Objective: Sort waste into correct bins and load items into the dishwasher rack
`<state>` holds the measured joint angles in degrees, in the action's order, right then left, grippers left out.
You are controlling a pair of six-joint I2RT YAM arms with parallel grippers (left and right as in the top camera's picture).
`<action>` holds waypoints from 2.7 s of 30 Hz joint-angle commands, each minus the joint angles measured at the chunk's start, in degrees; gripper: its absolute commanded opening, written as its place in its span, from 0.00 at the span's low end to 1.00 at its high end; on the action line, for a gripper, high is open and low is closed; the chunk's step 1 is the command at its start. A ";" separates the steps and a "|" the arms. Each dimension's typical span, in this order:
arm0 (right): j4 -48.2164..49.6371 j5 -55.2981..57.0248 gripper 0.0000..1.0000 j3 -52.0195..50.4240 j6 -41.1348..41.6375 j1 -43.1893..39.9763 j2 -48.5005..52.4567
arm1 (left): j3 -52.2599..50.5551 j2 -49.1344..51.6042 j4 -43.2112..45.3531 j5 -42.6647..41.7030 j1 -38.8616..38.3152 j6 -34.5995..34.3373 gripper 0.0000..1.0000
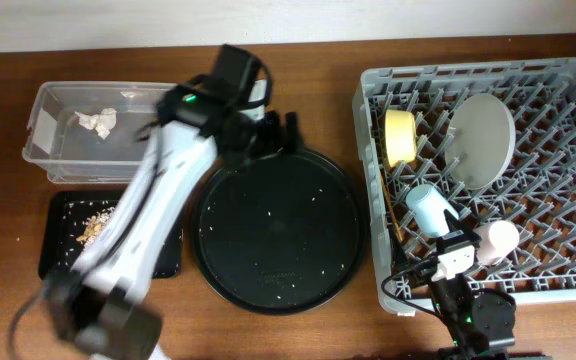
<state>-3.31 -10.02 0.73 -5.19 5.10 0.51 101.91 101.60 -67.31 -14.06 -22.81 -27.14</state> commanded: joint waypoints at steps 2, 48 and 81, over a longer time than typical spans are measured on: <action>-0.09 -0.26 0.98 -0.42 -0.17 -0.35 -0.31 | 0.37 -15.28 -13.14 29.03 0.11 8.41 0.99; -0.09 -0.26 0.98 -0.42 -0.17 -0.35 -0.31 | -101.39 -101.35 63.21 19.21 15.10 20.37 1.00; -0.09 -0.26 0.98 -0.42 -0.17 -0.35 -0.31 | -101.39 -101.31 63.19 19.21 15.10 20.37 1.00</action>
<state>-3.33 -10.02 0.73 -5.13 5.06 0.58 0.75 0.73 -4.08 5.76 -7.90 -7.66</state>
